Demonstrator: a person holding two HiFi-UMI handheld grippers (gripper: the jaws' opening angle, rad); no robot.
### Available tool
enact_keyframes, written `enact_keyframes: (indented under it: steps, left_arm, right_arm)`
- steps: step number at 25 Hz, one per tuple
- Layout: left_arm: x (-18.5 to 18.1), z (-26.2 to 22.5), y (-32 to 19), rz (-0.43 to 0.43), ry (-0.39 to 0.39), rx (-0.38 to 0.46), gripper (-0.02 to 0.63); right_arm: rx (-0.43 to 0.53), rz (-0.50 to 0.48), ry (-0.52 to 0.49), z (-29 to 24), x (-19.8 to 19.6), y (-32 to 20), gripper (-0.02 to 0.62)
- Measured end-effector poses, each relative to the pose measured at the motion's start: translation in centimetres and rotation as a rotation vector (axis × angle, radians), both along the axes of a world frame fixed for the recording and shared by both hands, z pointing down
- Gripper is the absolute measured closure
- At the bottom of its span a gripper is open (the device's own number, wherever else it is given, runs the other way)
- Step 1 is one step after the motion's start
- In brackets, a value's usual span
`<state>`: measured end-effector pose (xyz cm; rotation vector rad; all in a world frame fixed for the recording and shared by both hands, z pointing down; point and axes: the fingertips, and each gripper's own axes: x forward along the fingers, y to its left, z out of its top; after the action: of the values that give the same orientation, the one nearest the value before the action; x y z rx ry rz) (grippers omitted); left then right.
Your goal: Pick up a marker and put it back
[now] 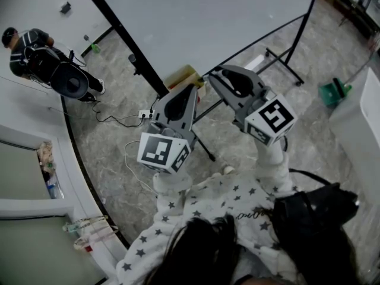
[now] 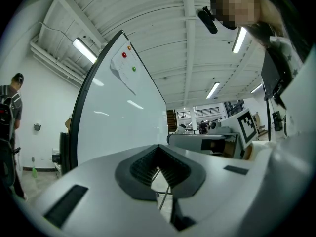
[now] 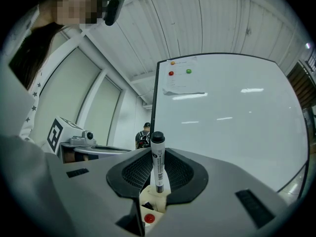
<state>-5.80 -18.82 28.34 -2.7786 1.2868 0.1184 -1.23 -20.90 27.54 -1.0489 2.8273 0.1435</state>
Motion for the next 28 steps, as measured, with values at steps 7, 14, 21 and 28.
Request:
enact_keyframes:
  steps: [7,14,21,28]
  left_arm:
    - [-0.2,-0.4,0.2,-0.008,0.002,0.004,0.604]
    - [-0.6,0.6,-2.0,0.007,0.004,0.007,0.605]
    - [-1.4,2.1,-3.5,-0.031,0.011,-0.022,0.604]
    - [-1.5,4.4,-4.3,-0.034,0.028,-0.033,0.606]
  right_arm:
    - [0.003,-0.002,0.0,-0.3,0.1,0.1,0.514]
    - [-0.019,-0.03,0.012,0.5,-0.8,-1.9,0.514]
    - [-0.045,-0.069,0.044,3.0,-2.3,-3.6,0.514]
    - [-0.081,-0.103,0.056,5.7,-3.1,-4.7,0.514]
